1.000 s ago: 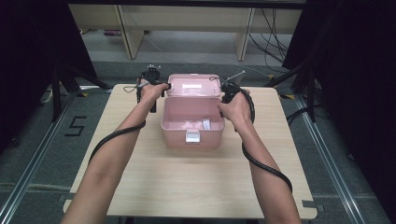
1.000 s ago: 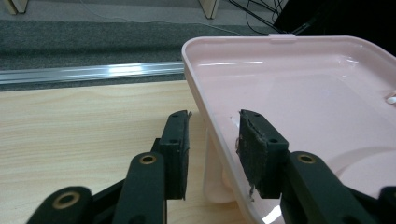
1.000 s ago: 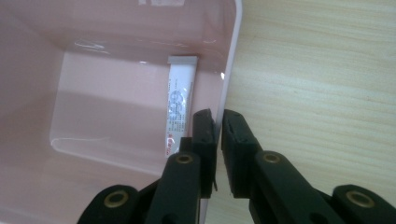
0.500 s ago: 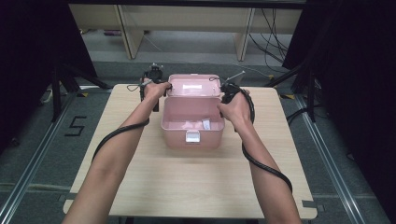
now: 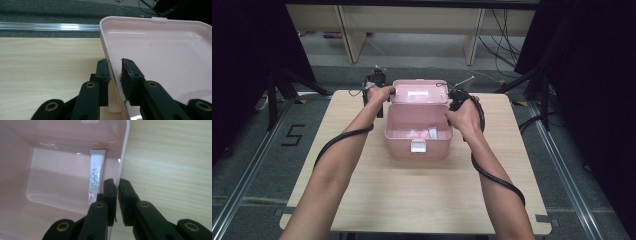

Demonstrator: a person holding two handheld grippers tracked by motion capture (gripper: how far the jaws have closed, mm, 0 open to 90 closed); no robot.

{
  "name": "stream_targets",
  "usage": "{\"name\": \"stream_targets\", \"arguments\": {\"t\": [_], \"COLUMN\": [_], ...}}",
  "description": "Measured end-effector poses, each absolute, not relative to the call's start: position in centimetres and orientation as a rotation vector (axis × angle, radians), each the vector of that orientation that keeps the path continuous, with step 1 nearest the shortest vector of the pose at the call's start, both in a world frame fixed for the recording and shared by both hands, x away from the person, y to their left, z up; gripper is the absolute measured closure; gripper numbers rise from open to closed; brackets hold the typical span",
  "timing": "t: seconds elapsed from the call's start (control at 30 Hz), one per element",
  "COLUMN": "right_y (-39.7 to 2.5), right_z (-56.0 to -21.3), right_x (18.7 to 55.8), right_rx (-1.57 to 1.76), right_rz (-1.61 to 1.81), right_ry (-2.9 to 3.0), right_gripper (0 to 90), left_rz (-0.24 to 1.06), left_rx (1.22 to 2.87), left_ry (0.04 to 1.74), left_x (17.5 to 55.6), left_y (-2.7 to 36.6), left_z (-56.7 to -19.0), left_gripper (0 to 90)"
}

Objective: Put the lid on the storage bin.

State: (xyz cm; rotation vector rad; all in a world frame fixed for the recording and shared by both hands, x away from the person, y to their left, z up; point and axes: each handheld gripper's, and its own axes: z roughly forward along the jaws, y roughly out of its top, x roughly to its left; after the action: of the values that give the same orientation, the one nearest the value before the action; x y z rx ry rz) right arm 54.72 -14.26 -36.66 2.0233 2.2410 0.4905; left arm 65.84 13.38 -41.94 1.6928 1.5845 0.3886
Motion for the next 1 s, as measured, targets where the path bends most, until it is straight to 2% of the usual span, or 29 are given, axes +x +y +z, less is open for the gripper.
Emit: {"name": "stream_targets", "arguments": {"t": [0.1, 0.3, 1.0], "right_y": [-14.3, -13.9, -13.8], "right_z": [-36.7, -36.7, -37.0], "right_x": [54.7, 54.7, 55.0], "right_rx": [2.016, 2.023, 2.044], "right_rz": [0.487, 0.464, 0.459], "right_ry": [2.245, 2.242, 2.197], "right_gripper": [85.5, 85.7, 89.3], "left_rz": [0.383, 0.382, 0.394], "left_rx": [1.693, 1.679, 1.607], "left_ry": [1.587, 1.605, 1.618], "left_x": [65.8, 65.8, 65.1], "left_y": [13.4, 13.4, 13.8], "left_z": [-41.8, -41.6, -40.6], "left_gripper": [80.5, 83.3, 86.6]}}
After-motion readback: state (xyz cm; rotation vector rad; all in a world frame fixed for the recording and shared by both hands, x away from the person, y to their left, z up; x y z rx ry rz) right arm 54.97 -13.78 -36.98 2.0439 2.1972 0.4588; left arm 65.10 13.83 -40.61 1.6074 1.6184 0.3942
